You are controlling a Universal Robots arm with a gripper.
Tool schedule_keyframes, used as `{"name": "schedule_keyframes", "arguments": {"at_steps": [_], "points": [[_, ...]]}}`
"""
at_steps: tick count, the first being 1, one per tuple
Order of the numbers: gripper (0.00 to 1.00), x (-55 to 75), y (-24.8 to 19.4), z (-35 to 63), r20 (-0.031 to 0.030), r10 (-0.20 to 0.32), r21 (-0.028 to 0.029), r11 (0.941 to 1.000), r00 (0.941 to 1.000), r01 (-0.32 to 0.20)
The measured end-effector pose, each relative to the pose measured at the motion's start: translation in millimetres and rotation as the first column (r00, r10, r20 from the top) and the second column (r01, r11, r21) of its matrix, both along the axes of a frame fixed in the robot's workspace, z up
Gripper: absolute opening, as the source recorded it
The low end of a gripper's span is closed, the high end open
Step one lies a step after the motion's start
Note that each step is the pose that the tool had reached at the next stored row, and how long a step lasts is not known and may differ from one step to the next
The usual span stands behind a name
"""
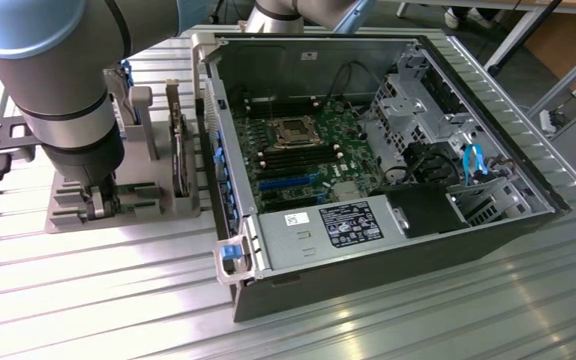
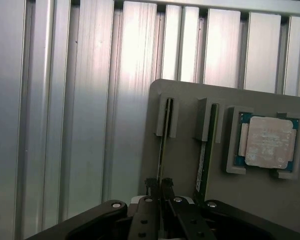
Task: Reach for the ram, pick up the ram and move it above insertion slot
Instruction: 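Pick up the ram and move it above insertion slot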
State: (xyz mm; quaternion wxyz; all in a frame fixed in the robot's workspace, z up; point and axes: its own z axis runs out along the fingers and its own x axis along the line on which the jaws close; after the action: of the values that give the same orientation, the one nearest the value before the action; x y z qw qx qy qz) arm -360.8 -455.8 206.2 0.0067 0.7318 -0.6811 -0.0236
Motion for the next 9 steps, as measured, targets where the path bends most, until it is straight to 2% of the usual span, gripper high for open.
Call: {"name": "schedule_keyframes", "arguments": {"at_steps": [6,9], "points": [[0.14,0.0,0.0,2.3,0.0,0.0,-0.0055,1.0,1.0,0.0],[0.14,0.0,0.0,8.0,0.0,0.0,-0.0087,1.0,1.0,0.0]]}}
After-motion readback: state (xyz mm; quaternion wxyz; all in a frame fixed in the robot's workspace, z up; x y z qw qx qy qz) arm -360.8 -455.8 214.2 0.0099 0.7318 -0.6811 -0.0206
